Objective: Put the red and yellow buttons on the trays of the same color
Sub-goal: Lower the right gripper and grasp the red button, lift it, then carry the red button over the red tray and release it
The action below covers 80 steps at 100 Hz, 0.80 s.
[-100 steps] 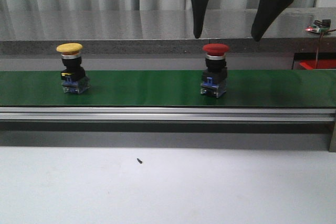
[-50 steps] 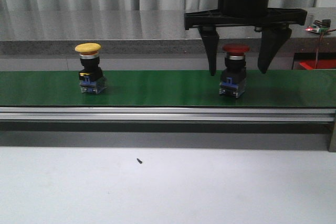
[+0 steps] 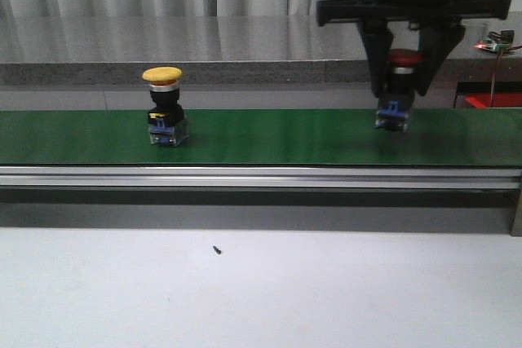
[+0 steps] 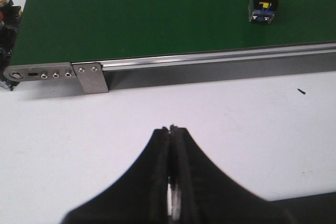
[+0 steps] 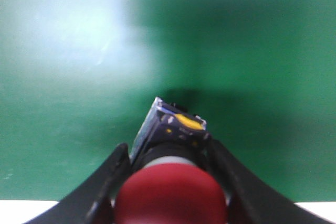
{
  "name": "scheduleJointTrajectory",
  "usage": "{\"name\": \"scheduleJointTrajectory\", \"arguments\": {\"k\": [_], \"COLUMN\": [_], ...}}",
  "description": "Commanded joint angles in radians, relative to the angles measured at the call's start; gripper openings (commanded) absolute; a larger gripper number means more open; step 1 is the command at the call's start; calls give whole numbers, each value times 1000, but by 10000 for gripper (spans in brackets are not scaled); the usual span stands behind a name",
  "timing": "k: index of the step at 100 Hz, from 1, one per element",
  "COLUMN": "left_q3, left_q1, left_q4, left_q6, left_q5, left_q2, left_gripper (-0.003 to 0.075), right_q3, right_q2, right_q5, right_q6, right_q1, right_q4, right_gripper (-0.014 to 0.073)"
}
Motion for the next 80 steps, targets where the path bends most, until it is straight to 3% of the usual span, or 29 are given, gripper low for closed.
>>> {"name": "scheduleJointTrajectory", "arguments": {"k": [1,48,80], "left_q3": [-25,-25,-25], "left_q1": [-8,-8,-8], "left_q4": [-22,-22,-22], "left_q6": [4,4,4], "left_q5": [-68,-68,-68], "left_q2": [5,5,5], "left_gripper": [-20,-20,-20], "right_q3": [-32,-42,-49], "right_q2": [-98,-145,-127], "right_q5": [15,-21,-106], "right_q6": [-77,-307,-412], "right_q1": [-63,-416,-582], "right_q4": [-30,-17,98], "right_gripper": [164,164,164]}}
